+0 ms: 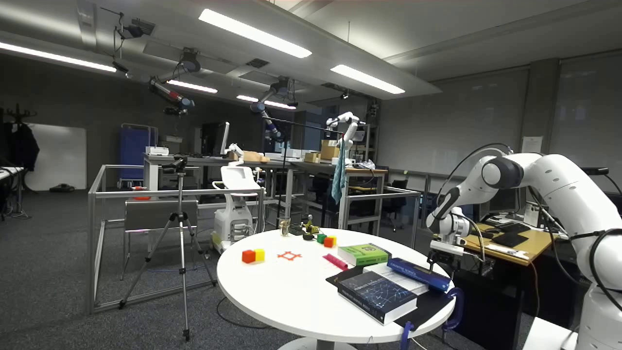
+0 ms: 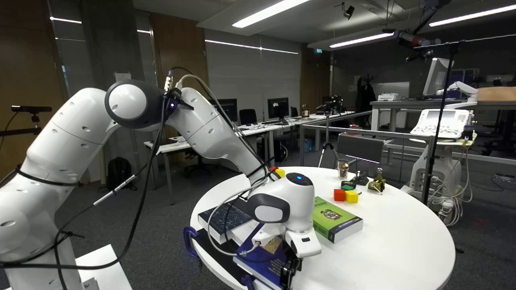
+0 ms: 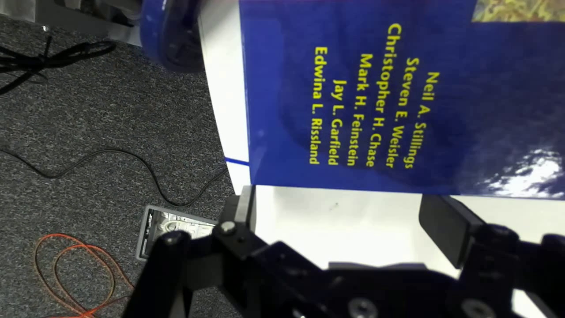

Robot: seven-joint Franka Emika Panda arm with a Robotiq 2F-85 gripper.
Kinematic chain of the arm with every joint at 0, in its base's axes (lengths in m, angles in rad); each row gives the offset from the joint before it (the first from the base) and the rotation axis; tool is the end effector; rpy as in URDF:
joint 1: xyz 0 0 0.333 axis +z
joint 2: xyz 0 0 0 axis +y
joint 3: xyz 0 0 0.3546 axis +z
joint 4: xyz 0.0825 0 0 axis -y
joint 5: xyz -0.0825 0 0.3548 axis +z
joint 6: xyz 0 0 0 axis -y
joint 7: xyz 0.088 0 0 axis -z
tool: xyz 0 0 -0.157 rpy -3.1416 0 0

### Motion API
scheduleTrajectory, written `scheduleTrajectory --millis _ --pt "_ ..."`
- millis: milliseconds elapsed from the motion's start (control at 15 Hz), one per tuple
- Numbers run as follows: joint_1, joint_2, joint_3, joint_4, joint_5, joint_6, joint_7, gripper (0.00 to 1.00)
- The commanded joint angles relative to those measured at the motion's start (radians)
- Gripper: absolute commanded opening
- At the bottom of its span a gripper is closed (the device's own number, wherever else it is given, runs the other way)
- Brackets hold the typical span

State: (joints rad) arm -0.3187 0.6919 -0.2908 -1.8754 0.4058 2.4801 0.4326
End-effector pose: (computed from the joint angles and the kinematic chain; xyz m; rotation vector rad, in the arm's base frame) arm 0.5281 -0.3471 0.1518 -2.4451 1.8784 0.0485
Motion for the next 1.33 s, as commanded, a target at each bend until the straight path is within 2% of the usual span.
scheduleTrajectory --millis 0,1267 --pt "-0.011 -0.051 0.006 -0.065 -0.013 0.030 -0.040 1.00" --pt "0.040 -0.115 0.003 -0.117 -0.008 -0.028 0.059 1.00"
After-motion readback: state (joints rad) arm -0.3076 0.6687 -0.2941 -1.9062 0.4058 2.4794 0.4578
